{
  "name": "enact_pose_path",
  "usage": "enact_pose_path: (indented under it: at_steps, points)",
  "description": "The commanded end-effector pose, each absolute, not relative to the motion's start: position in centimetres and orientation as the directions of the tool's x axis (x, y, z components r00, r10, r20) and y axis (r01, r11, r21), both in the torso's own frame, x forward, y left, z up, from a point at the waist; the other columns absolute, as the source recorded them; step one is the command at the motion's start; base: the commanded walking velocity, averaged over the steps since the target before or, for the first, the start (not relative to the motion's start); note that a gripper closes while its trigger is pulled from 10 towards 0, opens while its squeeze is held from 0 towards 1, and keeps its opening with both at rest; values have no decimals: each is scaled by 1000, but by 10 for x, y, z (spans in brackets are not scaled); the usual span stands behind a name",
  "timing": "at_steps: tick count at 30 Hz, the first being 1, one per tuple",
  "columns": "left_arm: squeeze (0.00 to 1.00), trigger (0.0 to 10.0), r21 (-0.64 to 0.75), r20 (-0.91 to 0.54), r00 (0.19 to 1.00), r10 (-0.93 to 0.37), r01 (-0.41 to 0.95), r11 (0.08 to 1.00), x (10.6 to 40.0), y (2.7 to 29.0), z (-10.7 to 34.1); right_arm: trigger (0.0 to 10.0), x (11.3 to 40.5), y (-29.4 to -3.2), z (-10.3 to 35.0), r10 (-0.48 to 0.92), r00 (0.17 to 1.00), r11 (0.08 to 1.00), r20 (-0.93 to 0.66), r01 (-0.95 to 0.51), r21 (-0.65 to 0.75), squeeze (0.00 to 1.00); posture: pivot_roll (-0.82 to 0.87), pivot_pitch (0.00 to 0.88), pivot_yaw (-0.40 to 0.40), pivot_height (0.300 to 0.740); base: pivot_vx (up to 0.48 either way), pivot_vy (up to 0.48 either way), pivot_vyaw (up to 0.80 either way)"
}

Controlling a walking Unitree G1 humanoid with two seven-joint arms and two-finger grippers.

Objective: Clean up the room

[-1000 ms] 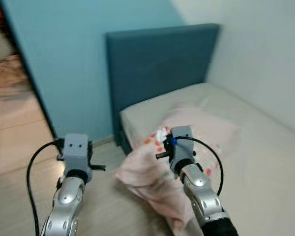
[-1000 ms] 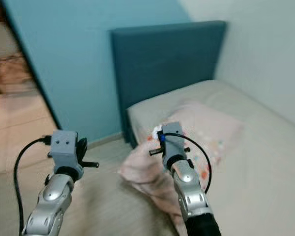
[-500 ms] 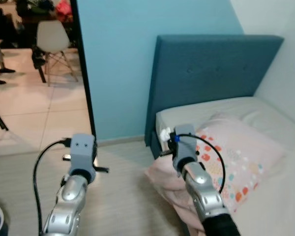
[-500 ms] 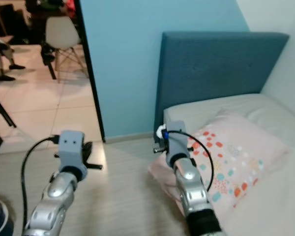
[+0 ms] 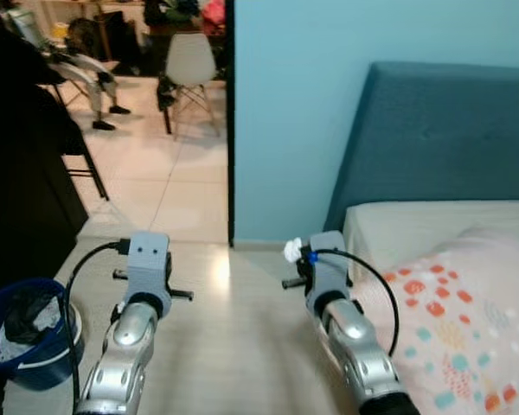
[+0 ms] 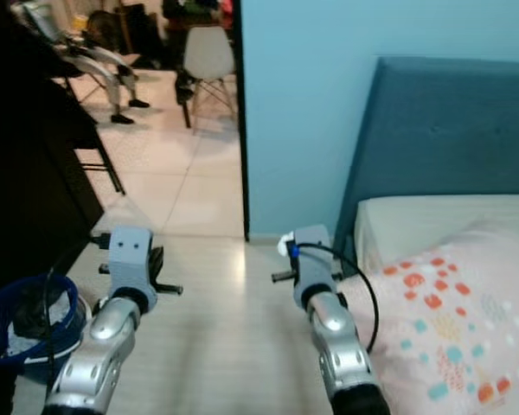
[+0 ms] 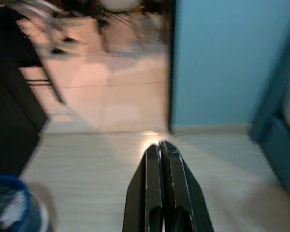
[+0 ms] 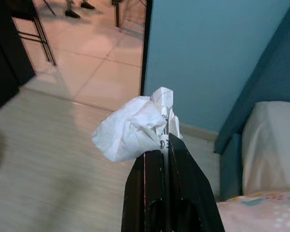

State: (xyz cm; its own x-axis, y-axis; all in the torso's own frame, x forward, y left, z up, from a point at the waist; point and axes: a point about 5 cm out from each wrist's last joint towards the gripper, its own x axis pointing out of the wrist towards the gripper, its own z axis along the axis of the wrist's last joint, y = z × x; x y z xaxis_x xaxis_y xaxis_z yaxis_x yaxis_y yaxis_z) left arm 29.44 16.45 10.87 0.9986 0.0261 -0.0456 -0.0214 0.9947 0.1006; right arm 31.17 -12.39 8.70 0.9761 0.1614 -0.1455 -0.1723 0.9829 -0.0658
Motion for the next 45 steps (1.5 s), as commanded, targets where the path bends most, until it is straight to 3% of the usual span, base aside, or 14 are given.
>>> enact_pose_path:
  at_steps: [1,10,14,45]
  points:
    - [0,10000,102,-76,997,30,-22,995,294,165,102,10000,308,-122,82,164,974,983,-158,-174,-51,0,55,0,-52,740,0,0,800]
    - [0,10000,124,-78,996,38,-28,992,293,166,99,10000,304,-126,77,157,972,984,-177,-168,-53,0,55,0,-64,740,0,0,800]
    - [0,10000,100,-68,990,123,-115,988,293,181,104,10000,303,-124,72,170,965,982,-200,-183,-48,0,59,0,-77,740,0,0,800]
    - [0,10000,104,-62,997,45,-39,994,290,173,105,10000,303,-111,70,279,936,956,-215,-292,-30,0,69,0,-88,740,0,0,800]
